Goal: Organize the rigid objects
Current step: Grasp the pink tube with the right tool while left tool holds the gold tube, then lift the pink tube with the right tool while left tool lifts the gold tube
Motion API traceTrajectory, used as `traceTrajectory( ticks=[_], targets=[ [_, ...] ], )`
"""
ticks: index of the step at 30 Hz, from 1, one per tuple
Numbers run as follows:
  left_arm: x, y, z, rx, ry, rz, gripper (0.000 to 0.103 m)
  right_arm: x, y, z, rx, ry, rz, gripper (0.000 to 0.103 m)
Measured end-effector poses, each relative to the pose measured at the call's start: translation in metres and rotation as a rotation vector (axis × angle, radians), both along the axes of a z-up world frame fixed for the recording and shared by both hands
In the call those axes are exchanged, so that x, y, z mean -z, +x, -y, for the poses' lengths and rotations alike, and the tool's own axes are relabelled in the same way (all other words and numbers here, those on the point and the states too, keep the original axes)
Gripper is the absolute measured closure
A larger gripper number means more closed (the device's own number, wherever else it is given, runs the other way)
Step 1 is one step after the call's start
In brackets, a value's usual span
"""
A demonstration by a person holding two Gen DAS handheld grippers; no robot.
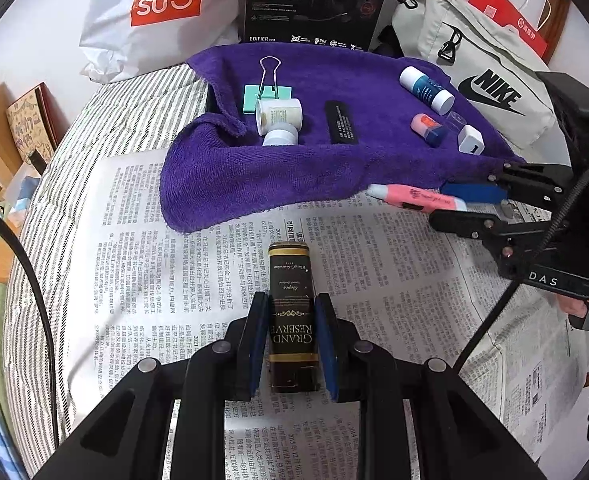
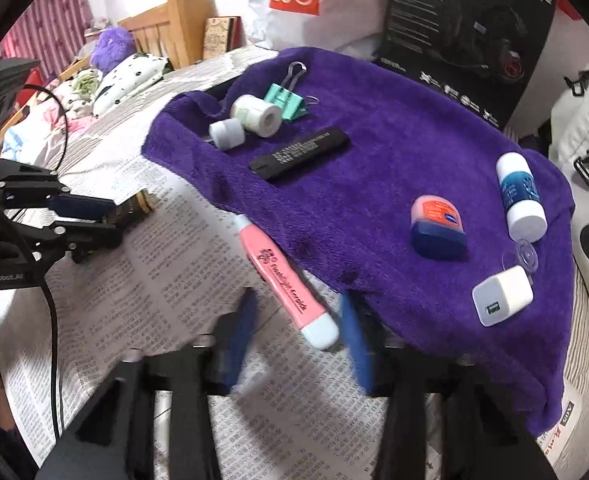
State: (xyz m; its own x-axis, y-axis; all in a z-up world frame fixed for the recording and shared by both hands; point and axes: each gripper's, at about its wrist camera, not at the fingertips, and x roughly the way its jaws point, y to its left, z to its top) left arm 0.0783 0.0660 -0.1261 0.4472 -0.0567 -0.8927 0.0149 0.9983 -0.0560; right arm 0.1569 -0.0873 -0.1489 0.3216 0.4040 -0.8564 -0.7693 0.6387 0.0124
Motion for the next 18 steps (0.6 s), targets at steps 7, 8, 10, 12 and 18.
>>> traceTrajectory(
  ticks=[7, 8, 10, 12, 18],
  targets=[
    [0.000, 0.000, 0.001, 0.000, -0.003, 0.005, 0.080, -0.001, -0.015, -0.011, -0.070, -0.031, -0.011, 0.083],
    [0.000, 0.000, 0.001, 0.000, -0.003, 0.004, 0.080, -0.001, -0.013, -0.014, -0.070, -0.032, -0.011, 0.082],
    [0.000, 0.000, 0.001, -0.002, -0.004, 0.004, 0.080, -0.001, -0.009, -0.018, -0.067, -0.026, -0.022, 0.082],
    [0.000, 0.000, 0.001, -0.002, -0.004, 0.004, 0.080, -0.001, -0.005, -0.023, -0.068, -0.023, -0.025, 0.082],
    [0.000, -0.001, 0.000, 0.001, -0.007, 0.009, 0.080, -0.001, -0.007, -0.028, -0.078, -0.028, -0.007, 0.086]
  ],
)
